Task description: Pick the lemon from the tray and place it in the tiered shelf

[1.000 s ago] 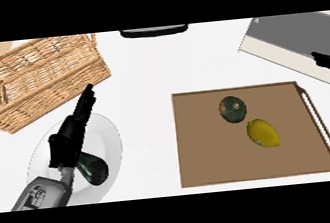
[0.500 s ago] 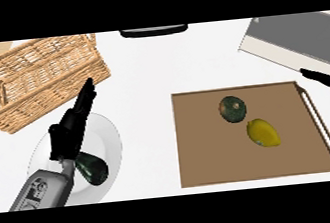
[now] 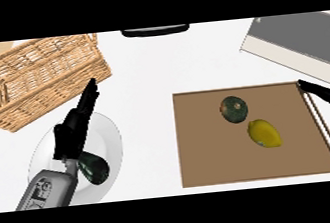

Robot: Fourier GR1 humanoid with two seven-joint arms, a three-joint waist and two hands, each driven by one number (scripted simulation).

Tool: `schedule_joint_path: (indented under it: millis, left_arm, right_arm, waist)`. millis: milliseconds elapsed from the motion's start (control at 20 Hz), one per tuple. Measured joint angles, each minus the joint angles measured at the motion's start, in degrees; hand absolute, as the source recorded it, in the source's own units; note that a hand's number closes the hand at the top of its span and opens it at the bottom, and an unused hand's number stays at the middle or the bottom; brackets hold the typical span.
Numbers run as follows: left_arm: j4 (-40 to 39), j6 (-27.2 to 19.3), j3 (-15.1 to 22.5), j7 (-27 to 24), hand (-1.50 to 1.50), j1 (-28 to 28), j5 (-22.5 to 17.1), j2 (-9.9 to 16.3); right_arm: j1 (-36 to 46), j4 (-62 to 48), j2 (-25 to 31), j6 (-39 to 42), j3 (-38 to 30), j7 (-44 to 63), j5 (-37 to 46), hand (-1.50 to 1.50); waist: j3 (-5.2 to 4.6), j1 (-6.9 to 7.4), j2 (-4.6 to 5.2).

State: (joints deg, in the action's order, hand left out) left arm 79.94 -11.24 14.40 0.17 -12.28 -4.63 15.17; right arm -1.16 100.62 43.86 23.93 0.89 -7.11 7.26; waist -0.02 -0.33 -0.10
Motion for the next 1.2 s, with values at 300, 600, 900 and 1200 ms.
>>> schedule_joint_path:
  millis: [300, 600, 900, 1200]
  left_arm:
    - [2.4, 1.5, -1.6, 0.7, 0.00, 1.9, 2.9, -1.6]
    - [3.6, 3.1, -3.4, 2.3, 0.00, 2.0, 4.4, -3.2]
    - [2.9, 4.9, -5.3, 0.8, 0.00, 2.9, 6.0, -4.8]
    - [0.7, 6.5, -7.5, -0.2, 0.00, 1.7, 7.5, -6.1]
  right_arm:
    - [0.0, 1.7, -5.0, 2.6, -2.1, 2.3, 3.9, -1.50]
    - [-0.4, -0.8, -9.3, 3.6, -2.6, -0.1, 9.4, -1.50]
    - [0.9, -1.8, -13.3, 4.9, -2.8, 1.1, 14.2, -1.50]
    - [0.6, -2.0, -16.2, 5.5, -3.0, 0.1, 18.9, -1.50]
  waist:
    - [0.02, 0.19, 0.05]
    - [0.01, 0.26, 0.06]
    - [0.01, 0.28, 0.08]
    - [0.03, 0.24, 0.09]
